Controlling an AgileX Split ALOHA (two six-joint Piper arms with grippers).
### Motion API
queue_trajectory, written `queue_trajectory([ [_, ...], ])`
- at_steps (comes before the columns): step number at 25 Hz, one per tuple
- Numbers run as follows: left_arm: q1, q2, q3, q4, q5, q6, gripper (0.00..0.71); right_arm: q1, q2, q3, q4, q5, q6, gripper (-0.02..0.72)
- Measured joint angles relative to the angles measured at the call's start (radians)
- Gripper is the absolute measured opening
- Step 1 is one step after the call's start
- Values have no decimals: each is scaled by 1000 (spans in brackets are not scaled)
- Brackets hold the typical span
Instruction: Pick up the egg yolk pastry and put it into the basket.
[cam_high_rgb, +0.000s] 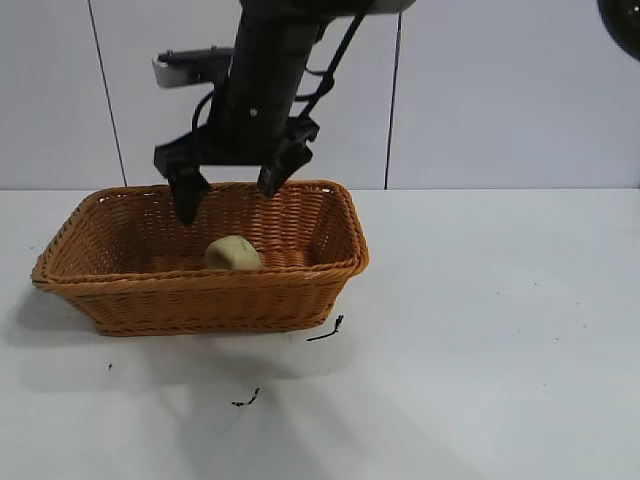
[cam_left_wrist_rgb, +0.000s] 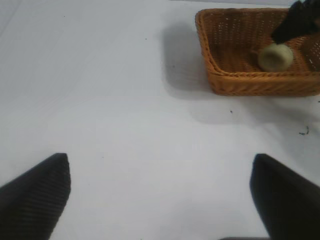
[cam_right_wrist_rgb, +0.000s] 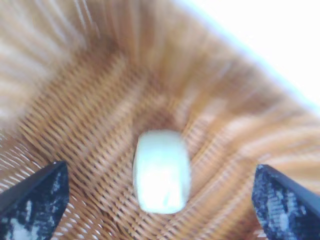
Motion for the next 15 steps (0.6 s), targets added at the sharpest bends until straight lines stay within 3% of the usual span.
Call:
queue_trajectory([
  [6,0,0,0,0,0,0,696,-97,-13,-137,1,62,0,694],
  [15,0,0,0,0,0,0,696,-371,-13,-153,-4,154,0,694],
])
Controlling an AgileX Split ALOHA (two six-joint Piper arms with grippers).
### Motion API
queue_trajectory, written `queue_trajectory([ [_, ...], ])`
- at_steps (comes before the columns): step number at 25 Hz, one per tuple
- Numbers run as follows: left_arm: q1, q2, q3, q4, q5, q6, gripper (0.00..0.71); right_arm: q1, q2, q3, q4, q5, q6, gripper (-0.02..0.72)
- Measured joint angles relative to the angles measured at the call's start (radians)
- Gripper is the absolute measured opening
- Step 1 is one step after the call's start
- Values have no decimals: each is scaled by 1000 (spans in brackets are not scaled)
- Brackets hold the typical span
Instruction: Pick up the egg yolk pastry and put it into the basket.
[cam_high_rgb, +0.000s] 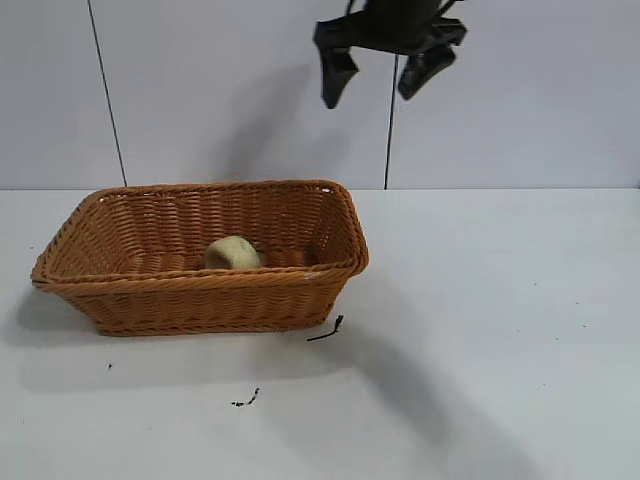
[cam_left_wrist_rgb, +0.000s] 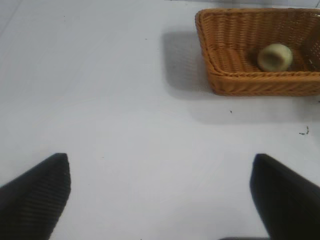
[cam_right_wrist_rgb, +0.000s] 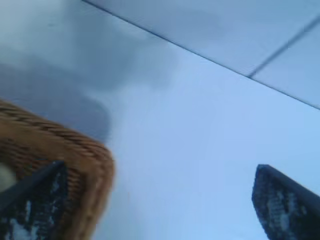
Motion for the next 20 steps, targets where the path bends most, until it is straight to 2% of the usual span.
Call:
queue_trajectory([
  [5,0,0,0,0,0,0,696,-128,0,0,-4,35,0,694],
  [10,0,0,0,0,0,0,696,-205,-1,0,-11,83,0,694],
  [16,0,0,0,0,0,0,696,-239,-56,30,-33,93,0,694],
  [20,0,0,0,0,0,0,696,-238,-161,149,-40,93,0,694],
])
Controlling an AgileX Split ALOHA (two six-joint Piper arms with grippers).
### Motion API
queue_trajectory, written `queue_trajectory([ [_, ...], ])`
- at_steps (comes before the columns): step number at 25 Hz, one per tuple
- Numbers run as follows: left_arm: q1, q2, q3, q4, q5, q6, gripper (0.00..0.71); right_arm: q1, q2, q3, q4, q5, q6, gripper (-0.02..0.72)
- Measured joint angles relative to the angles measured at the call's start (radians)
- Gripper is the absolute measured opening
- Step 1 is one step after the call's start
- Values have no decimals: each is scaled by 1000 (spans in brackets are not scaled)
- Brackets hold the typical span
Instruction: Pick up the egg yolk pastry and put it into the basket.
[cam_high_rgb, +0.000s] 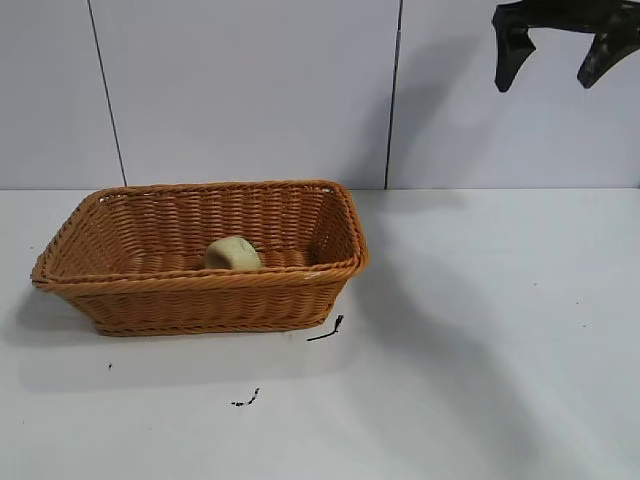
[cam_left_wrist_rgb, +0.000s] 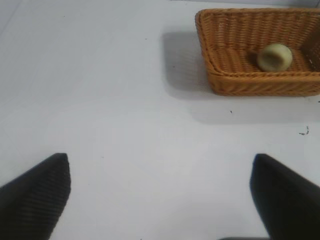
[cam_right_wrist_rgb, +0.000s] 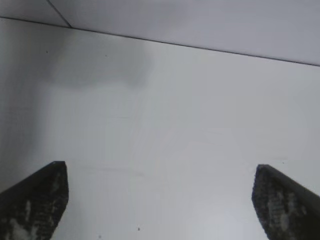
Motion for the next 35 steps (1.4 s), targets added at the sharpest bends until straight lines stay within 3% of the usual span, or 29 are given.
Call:
queue_trajectory([
  [9,0,0,0,0,0,0,696,1,-409,518,58,-1,7,694],
  [20,0,0,0,0,0,0,696,1,-1012,1193,38,-3,7,694],
  [29,0,0,0,0,0,0,696,1,-1530,1638,26,-196,7,694],
  [35,0,0,0,0,0,0,696,1,-1862,1784,26,-185,7,694],
])
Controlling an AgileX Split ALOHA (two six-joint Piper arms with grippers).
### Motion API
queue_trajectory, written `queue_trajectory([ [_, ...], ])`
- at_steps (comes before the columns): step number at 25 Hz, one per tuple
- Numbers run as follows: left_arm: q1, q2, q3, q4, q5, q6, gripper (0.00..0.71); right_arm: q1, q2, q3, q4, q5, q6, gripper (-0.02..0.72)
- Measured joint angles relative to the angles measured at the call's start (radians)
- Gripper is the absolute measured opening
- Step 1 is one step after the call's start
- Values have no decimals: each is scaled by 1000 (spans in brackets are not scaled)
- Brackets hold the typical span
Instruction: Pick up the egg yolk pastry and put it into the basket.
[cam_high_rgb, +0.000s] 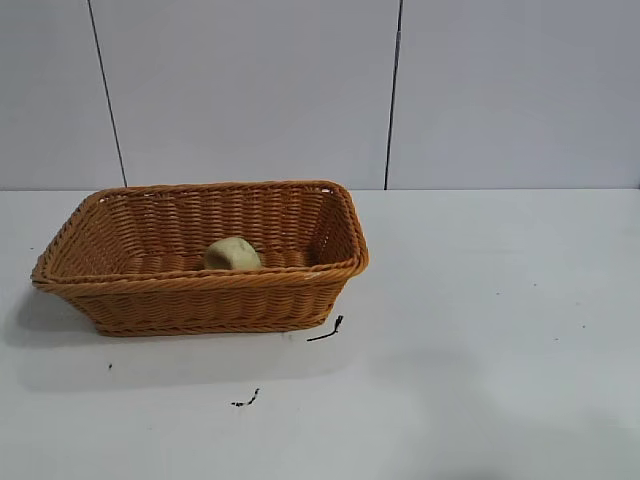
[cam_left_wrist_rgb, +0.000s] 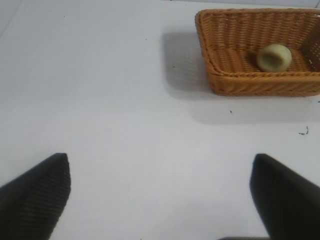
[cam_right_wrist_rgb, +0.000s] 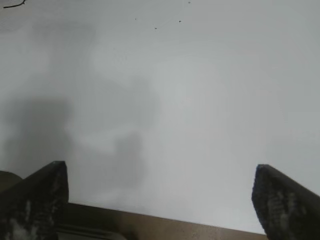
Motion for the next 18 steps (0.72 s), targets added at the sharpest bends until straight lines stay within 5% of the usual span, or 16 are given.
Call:
queue_trajectory([
  [9,0,0,0,0,0,0,696,0,-348,5,-1,-2,0,694],
  [18,0,0,0,0,0,0,696,0,-364,5,-5,-2,0,694],
])
